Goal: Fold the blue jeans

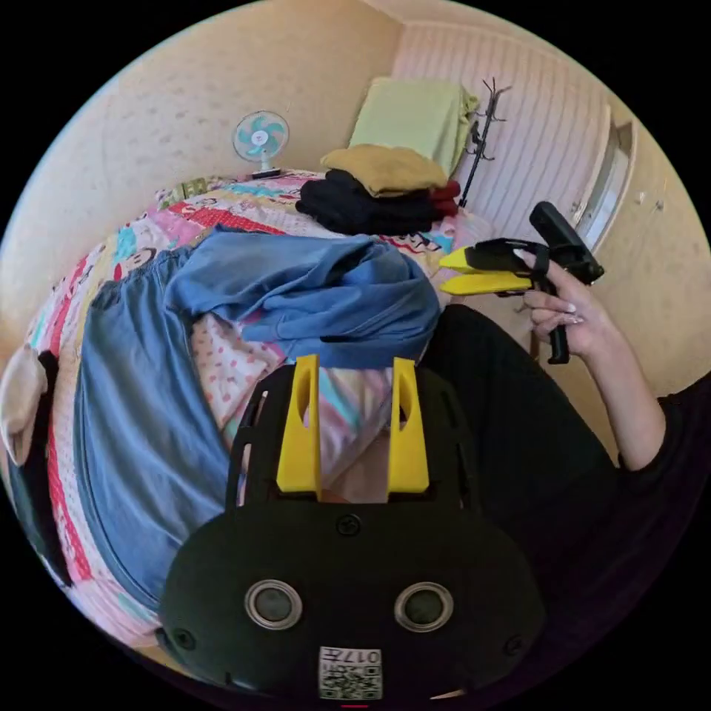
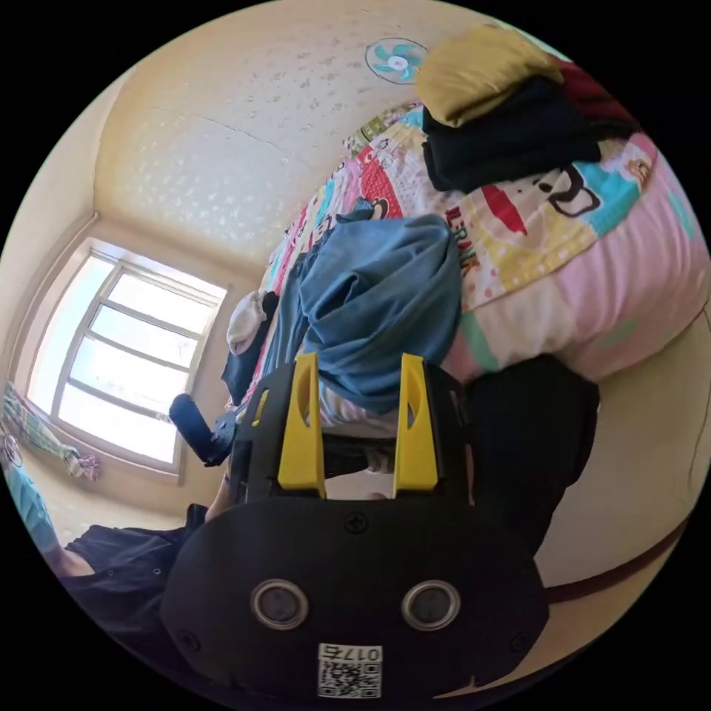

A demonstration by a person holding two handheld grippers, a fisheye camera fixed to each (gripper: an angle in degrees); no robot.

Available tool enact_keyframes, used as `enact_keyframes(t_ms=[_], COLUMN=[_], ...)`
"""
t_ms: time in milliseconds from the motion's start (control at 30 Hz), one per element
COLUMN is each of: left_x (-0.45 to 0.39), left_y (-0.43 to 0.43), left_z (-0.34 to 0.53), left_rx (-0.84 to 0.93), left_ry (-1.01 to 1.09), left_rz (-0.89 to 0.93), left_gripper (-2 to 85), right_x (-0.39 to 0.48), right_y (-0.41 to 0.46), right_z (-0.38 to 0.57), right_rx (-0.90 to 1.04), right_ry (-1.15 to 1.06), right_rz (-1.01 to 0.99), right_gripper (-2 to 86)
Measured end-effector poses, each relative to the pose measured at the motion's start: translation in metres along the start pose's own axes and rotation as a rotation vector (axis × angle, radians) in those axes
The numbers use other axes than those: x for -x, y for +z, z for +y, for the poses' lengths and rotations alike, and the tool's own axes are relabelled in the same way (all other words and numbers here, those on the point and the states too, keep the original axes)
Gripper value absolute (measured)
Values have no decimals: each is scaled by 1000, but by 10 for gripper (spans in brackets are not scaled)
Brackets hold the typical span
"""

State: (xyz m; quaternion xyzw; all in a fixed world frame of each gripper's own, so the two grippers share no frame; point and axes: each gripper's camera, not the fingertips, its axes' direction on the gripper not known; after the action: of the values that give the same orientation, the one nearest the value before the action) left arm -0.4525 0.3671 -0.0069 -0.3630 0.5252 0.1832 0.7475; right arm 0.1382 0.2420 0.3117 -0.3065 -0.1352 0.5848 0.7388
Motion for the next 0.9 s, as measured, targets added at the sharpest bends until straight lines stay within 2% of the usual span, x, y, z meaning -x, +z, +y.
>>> enact_keyframes(t_ms=[67,133,167,233,300,333,367,400,433,467,533,567,600,667,700,733,800,833,900], left_x=[-52,-83,-90,-89,-75,-61,-44,-35,-21,-12,-14,-20,-23,-36,-40,-49,-63,-74,-88], left_y=[35,69,83,76,50,23,-11,-28,-60,-94,-150,-183,-195,-218,-219,-217,-204,-196,-195], left_z=[-18,-13,-7,0,6,14,28,37,57,78,107,122,128,141,142,142,135,128,115], left_rx=[79,142,163,149,174,175,110,63,-49,-168,-281,-308,-306,-205,-171,-103,12,79,74], left_ry=[259,434,451,357,249,177,108,73,7,-23,54,130,155,186,202,246,305,342,434], left_rz=[-206,-393,-443,-438,-294,-62,290,485,838,1052,1154,1136,1110,930,885,831,822,849,985], left_gripper=[94,53,35,20,11,8,5,4,3,1,5,12,15,53,62,73,78,76,43], right_x=[-5,-6,-6,-8,-16,-18,-24,-29,-31,-35,-37,-36,-35,-30,-24,-19,3,8,25], right_y=[-14,-40,-59,-86,-111,-114,-115,-111,-108,-100,-83,-69,-52,-22,-2,8,44,52,81], right_z=[-3,-4,-3,1,8,9,11,13,14,17,22,24,25,27,28,29,36,37,45], right_rx=[16,-23,-58,-94,-100,-88,-43,10,31,58,97,123,153,207,255,278,348,355,362], right_ry=[-8,-8,-12,-8,5,8,18,25,28,31,20,4,-14,-17,-14,-14,-47,-61,-126], right_rz=[-38,-14,9,27,13,6,-5,-7,-5,-1,-52,-152,-300,-500,-533,-515,-292,-226,-41], right_gripper=[134,129,128,127,127,128,131,138,143,156,172,176,176,174,174,175,182,183,178])
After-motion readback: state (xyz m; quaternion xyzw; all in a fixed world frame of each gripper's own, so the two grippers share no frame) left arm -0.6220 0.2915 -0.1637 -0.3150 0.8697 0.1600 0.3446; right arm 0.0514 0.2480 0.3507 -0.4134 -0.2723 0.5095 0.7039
